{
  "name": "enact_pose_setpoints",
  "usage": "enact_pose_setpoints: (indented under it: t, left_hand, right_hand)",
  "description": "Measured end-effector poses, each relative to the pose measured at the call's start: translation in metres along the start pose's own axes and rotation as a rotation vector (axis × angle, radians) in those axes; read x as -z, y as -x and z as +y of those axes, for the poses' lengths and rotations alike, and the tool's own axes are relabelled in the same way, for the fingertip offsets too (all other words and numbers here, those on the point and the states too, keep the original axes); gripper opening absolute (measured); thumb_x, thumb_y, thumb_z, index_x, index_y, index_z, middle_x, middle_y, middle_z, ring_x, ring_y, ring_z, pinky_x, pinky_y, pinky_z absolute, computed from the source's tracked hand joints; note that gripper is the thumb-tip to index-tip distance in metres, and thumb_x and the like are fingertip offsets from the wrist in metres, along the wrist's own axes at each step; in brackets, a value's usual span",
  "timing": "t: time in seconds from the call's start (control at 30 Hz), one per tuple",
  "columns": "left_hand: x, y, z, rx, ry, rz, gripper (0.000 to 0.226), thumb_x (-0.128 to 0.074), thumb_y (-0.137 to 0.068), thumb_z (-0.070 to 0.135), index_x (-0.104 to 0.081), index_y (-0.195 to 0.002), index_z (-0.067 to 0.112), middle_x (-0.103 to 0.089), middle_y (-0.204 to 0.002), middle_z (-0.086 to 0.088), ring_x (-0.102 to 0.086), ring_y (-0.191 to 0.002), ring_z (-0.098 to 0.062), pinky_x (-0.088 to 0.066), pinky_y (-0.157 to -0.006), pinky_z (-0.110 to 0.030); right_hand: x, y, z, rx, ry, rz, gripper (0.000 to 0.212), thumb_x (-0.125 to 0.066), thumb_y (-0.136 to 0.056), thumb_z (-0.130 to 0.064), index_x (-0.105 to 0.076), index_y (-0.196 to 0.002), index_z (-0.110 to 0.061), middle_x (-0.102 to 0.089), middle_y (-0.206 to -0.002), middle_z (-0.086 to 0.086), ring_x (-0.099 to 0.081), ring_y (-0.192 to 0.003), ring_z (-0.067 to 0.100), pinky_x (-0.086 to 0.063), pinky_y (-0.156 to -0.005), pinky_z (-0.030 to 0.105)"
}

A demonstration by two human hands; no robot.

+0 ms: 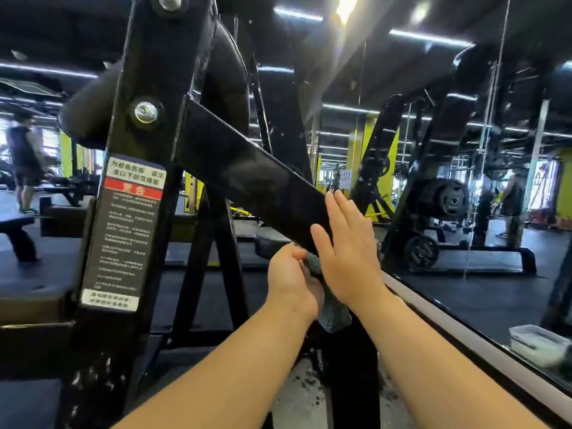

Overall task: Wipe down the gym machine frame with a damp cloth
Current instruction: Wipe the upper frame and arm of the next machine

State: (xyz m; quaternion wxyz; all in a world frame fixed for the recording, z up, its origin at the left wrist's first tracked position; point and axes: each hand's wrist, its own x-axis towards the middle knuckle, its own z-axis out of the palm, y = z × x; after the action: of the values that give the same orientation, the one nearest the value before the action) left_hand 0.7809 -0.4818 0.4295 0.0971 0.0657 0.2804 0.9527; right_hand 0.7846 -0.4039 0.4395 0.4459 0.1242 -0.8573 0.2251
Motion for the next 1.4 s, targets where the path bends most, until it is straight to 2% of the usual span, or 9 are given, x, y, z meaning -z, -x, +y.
enact_pose_setpoints:
  t: [0.17,0.33,0.47,0.6,0.67,0.87,1.07,1.23,1.4]
  left_hand:
    - [-0.005,0.009,0.036,-0.039,0.165,-0.087,0.041,-0.025,-0.09,0.013,-0.057,-0.113,0.003,-0.063,-0.106,-0.015,-0.058,-0.096,-0.03,-0.045,-0.082,-0.039]
    - [-0.001,0.014,0.107,-0.371,0.105,0.063,0.04,-0.03,-0.091,0.009,-0.058,-0.062,0.005,-0.056,-0.056,-0.001,-0.054,-0.076,-0.022,-0.031,-0.088,-0.021]
    - [0.002,0.008,0.145,-0.396,0.208,-0.133,0.029,-0.03,-0.085,0.009,-0.059,-0.09,0.014,-0.061,-0.099,-0.007,-0.056,-0.095,-0.022,-0.039,-0.095,-0.032]
    - [-0.002,0.009,0.105,-0.361,0.07,-0.129,0.03,-0.029,-0.079,-0.002,-0.052,-0.064,0.011,-0.048,-0.068,-0.001,-0.049,-0.056,-0.016,-0.045,-0.059,-0.026]
    - [-0.004,0.018,0.081,-0.277,-0.005,-0.143,0.023,-0.027,-0.083,-0.002,-0.047,-0.073,-0.007,-0.048,-0.066,-0.002,-0.048,-0.057,-0.017,-0.044,-0.062,-0.028]
    - [-0.001,0.01,0.13,-0.431,0.077,-0.114,0.025,-0.033,-0.076,0.003,-0.042,-0.059,0.019,-0.043,-0.073,-0.004,-0.041,-0.071,-0.021,-0.038,-0.079,-0.033]
    - [0.012,-0.014,0.088,-0.428,-0.009,-0.262,0.051,-0.032,-0.083,0.009,-0.046,-0.132,0.011,-0.06,-0.123,-0.009,-0.059,-0.111,-0.027,-0.053,-0.085,-0.036]
    - [0.016,-0.014,-0.01,-0.271,-0.213,-0.306,0.045,-0.031,-0.092,0.017,-0.058,-0.127,0.023,-0.063,-0.125,-0.001,-0.057,-0.117,-0.016,-0.038,-0.107,-0.039]
    - [0.033,-0.013,-0.05,-0.468,-0.63,-0.247,0.056,-0.034,-0.093,0.021,-0.019,-0.143,0.041,-0.028,-0.15,0.014,-0.03,-0.136,-0.002,-0.025,-0.115,-0.031]
  right_hand:
    - [-0.008,-0.005,0.009,0.038,0.204,0.119,0.067,-0.023,-0.092,-0.05,-0.033,-0.149,-0.017,-0.042,-0.147,0.004,-0.039,-0.133,0.025,-0.031,-0.107,0.043]
    - [-0.019,-0.005,0.008,0.036,0.218,0.173,0.066,-0.027,-0.093,-0.049,-0.03,-0.149,-0.015,-0.04,-0.147,0.007,-0.034,-0.135,0.025,-0.025,-0.111,0.048]
    - [-0.026,-0.008,-0.01,-0.06,0.181,0.152,0.074,-0.027,-0.09,-0.055,-0.024,-0.151,-0.014,-0.033,-0.15,0.007,-0.023,-0.14,0.027,-0.006,-0.116,0.049]
    - [-0.032,-0.01,-0.005,-0.053,0.215,0.184,0.073,-0.033,-0.093,-0.054,-0.021,-0.151,-0.013,-0.032,-0.149,0.01,-0.023,-0.14,0.03,-0.003,-0.114,0.051]
    - [-0.034,-0.009,0.0,-0.035,0.234,0.189,0.073,-0.028,-0.091,-0.055,-0.019,-0.151,-0.013,-0.031,-0.149,0.011,-0.024,-0.139,0.03,-0.005,-0.112,0.051]
    - [-0.026,-0.009,-0.007,-0.024,0.151,0.116,0.074,-0.021,-0.09,-0.057,-0.009,-0.153,-0.02,-0.018,-0.157,0.003,-0.007,-0.146,0.021,0.01,-0.115,0.041]
    - [-0.017,-0.005,-0.006,-0.015,-0.116,0.085,0.059,-0.027,-0.093,-0.044,-0.008,-0.148,-0.031,-0.005,-0.154,-0.022,0.004,-0.144,-0.002,0.01,-0.12,0.032]
    - [-0.006,0.016,0.025,0.072,-0.262,0.038,0.05,-0.032,-0.097,-0.03,-0.015,-0.144,-0.031,-0.007,-0.149,-0.031,-0.001,-0.142,-0.01,-0.002,-0.115,0.011]
    - [-0.013,0.04,0.049,0.117,-0.205,0.015,0.052,-0.039,-0.094,-0.017,-0.027,-0.144,-0.026,-0.01,-0.153,-0.024,-0.002,-0.146,0.0,-0.003,-0.113,0.009]
